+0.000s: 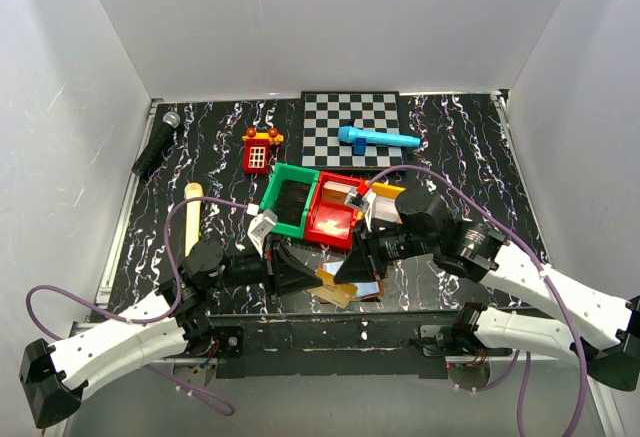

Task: Take the credit cards out of the card holder
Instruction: Place the credit card in the storage box.

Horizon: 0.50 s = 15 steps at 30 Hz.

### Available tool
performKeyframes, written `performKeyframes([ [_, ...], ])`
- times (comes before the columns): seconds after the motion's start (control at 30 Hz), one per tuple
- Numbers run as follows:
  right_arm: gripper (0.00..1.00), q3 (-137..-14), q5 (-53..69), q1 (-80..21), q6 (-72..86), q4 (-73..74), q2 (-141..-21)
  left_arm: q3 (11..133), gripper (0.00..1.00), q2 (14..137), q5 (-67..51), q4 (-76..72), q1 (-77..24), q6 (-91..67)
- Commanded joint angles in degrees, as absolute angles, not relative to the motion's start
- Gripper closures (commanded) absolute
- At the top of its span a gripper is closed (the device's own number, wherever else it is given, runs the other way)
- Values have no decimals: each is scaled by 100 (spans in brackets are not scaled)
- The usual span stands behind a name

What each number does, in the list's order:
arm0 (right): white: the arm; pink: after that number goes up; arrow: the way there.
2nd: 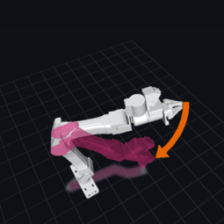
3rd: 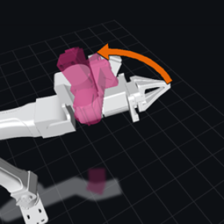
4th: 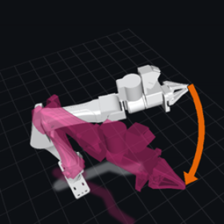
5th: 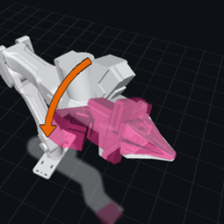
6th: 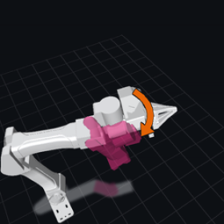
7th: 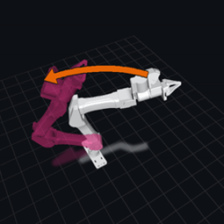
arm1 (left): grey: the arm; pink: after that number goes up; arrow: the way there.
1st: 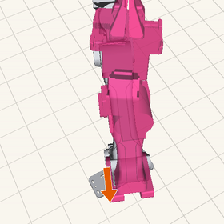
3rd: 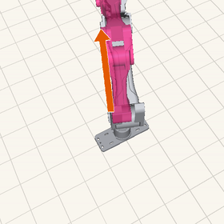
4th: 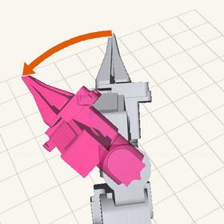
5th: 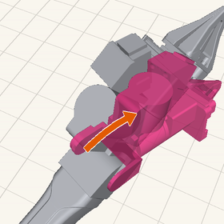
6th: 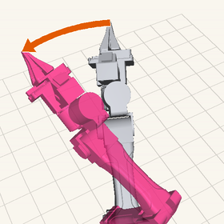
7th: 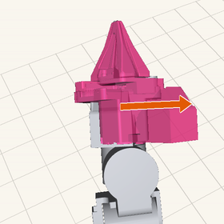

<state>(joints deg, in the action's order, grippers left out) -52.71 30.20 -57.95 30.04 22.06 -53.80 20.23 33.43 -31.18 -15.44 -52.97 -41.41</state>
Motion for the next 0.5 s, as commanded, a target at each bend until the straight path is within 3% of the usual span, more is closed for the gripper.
performKeyframes([
  [0.0, 86, -5309, 3129, -5845, 3023, 1951, -5344, 2030, 100, 3322, -3155, -1617, -5256, -4131],
  [0.1, 99, -5309, 3094, -5845, 3015, 1942, -5317, 2021, 100, 3331, -3155, -1608, -5256, -4131],
  [0.17, 99, -5309, 3076, -5845, 3041, 1934, -5291, 2021, 98, 3322, -3103, -1539, -5256, -4122],
  [0.27, 99, -5335, 2857, -5836, 3032, 1995, -5212, 2039, 53, 3287, -2971, -1346, -5256, -4078],
  [0.33, 99, -5318, 2778, -5827, 2971, 1952, -5046, 2091, 46, 3182, -2805, -1013, -5238, -4008],
  [0.47, 99, -5658, 2453, -5494, 2822, 2327, -4860, 2223, 45, 2717, -2103, -29, -5168, -3850],
])
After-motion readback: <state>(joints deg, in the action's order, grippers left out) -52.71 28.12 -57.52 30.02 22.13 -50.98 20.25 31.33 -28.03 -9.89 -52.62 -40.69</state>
